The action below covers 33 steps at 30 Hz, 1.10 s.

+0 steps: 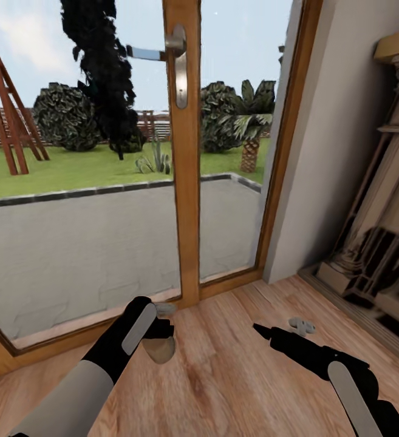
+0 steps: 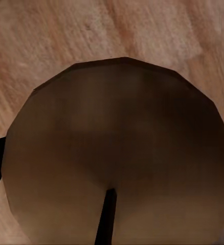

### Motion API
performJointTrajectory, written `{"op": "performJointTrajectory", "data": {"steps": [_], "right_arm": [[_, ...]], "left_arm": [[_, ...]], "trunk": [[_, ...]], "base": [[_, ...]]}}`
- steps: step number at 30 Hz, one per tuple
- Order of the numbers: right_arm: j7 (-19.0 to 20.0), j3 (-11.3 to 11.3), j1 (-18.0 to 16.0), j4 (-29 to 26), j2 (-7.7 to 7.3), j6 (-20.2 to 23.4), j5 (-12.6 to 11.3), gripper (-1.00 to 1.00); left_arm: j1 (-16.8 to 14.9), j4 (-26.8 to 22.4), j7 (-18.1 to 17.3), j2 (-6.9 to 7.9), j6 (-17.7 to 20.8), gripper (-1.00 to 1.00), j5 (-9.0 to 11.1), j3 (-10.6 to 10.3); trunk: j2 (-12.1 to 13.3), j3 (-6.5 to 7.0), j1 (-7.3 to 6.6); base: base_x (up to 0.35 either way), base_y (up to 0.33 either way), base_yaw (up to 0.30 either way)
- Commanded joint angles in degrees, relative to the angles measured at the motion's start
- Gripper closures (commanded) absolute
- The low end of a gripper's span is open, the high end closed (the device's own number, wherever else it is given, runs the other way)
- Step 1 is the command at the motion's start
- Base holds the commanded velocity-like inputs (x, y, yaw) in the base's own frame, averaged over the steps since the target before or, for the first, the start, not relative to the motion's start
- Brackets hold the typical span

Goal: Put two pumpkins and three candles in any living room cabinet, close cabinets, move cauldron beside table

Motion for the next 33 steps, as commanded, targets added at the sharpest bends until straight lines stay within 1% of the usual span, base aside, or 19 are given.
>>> {"op": "performJointTrajectory", "data": {"steps": [1,4,7,14,33], "right_arm": [[0.25,-0.09,-0.04,0.05,-0.01,0.31,0.14,-1.00],[0.25,-0.11,-0.04,0.24,0.00,0.32,0.15,-1.00],[0.25,-0.13,-0.04,0.41,-0.02,0.32,0.13,-1.00],[0.25,-1.12,-0.03,0.59,-0.02,0.32,0.19,-1.00],[0.25,-1.40,-0.03,0.66,-0.04,0.32,0.09,-1.00]], "left_arm": [[-0.03,-0.06,0.60,0.01,0.10,1.00,0.57,-0.09],[-0.03,-0.07,0.60,0.00,0.10,1.00,0.53,-0.09],[-0.03,-0.09,0.60,0.00,0.10,1.00,0.51,-0.11],[-0.03,-0.07,0.60,0.00,0.10,1.00,0.51,-0.10],[-0.03,-0.16,0.60,-0.08,0.10,1.00,0.42,-0.12]], "trunk": [[0.00,0.24,-0.03],[0.04,1.10,-0.11],[0.08,1.96,-0.19],[0.17,3.97,-0.37],[0.42,9.43,-0.86]], "base": [[-0.001,0.000,-0.223],[-0.071,0.000,-0.223],[-0.230,0.000,-0.223],[-0.225,0.000,-0.223],[-0.011,0.000,-0.221]]}}
